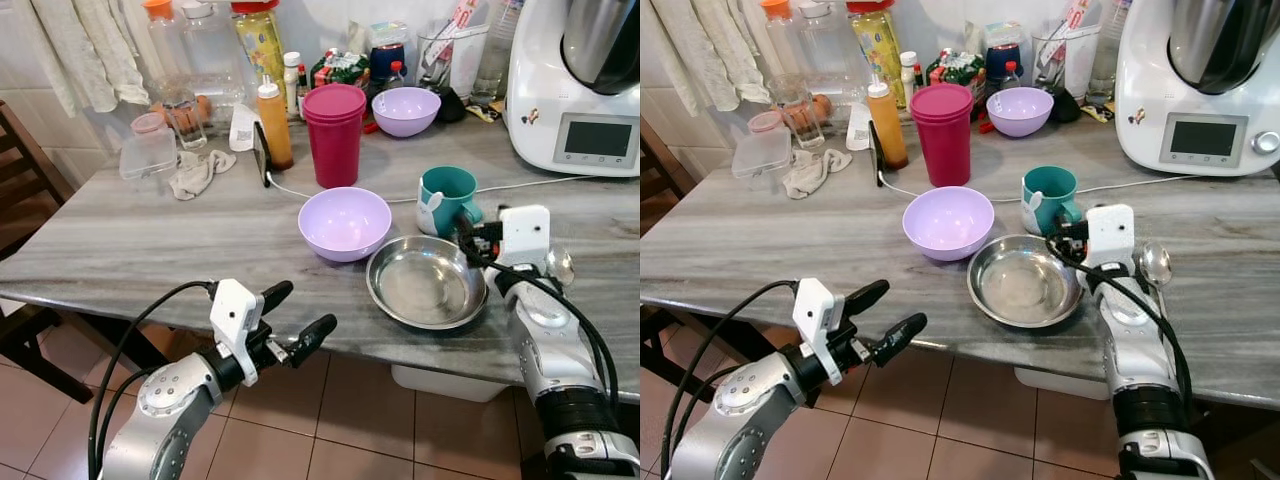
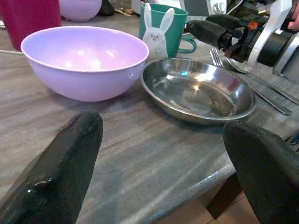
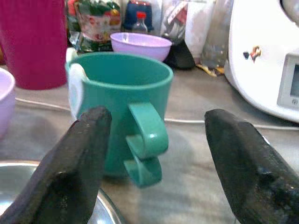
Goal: Setting the table
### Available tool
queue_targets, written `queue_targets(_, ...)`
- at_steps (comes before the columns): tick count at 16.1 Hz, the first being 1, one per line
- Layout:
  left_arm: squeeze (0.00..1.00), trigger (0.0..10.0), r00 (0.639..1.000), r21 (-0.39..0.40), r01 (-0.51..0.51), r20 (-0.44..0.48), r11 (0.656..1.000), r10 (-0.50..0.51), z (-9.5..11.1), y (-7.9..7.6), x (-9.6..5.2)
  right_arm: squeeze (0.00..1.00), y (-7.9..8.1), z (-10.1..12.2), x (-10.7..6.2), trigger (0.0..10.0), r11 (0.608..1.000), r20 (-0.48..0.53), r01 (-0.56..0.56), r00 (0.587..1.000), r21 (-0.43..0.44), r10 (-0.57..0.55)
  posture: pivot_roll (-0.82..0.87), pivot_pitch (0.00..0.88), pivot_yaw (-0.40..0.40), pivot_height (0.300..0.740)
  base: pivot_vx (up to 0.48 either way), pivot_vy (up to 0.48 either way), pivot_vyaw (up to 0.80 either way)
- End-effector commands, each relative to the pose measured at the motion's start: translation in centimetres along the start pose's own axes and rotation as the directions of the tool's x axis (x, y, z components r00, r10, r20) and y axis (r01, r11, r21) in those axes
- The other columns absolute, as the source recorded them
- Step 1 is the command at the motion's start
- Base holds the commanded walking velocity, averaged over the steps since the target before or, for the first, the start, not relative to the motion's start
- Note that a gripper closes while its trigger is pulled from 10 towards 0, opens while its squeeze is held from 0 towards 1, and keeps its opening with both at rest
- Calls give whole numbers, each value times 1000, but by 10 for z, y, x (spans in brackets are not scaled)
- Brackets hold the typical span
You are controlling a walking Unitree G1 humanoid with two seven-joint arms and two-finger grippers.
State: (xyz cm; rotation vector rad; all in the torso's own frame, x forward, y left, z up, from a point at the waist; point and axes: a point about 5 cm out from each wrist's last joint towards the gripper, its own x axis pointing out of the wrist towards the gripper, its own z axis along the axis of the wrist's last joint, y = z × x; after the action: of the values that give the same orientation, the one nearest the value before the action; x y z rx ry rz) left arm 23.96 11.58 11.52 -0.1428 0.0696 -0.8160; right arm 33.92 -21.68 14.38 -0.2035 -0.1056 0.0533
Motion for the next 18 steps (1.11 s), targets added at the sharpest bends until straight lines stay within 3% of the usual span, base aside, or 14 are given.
queue_targets(1, 0, 10000, 1000, 18, -9, -2, 1000, 9, 1, 3, -1, 1000, 6, 4, -1, 10000, 1000, 10, -12, 1000, -5, 12, -219, 29, 93, 740, 0, 0, 0)
queue_targets(6, 0, 10000, 996, 24, -82, 41, 996, 81, 4, 9, 8, 1000, 12, 4, -22, 10000, 1000, 8, 12, 1000, 13, -12, -240, 13, 92, 740, 0, 0, 0)
queue_targets(8, 0, 10000, 991, 17, -125, 57, 992, 124, 4, 11, 12, 1000, 12, 4, -30, 10000, 999, -4, 19, 1000, -41, -19, -244, 11, 93, 740, 0, 0, 0)
queue_targets(13, 0, 10000, 986, 20, -145, 84, 989, 143, 5, 8, 18, 1000, 11, 5, -41, 10000, 997, -21, 34, 999, -72, -35, -257, 1, 92, 740, 0, 0, 0)
queue_targets(15, 0, 10000, 973, 50, -218, 85, 975, 213, 2, 14, 18, 1000, 17, 5, -46, 10000, 998, -25, 31, 999, -55, -32, -261, 0, 93, 740, 0, 0, 0)
queue_targets(18, 0, 10000, 919, 97, -388, 114, 917, 377, 7, 30, 17, 1000, 41, 7, -48, 10000, 1000, -20, -1, 1000, -27, 1, -264, 0, 90, 740, 0, 0, 0)
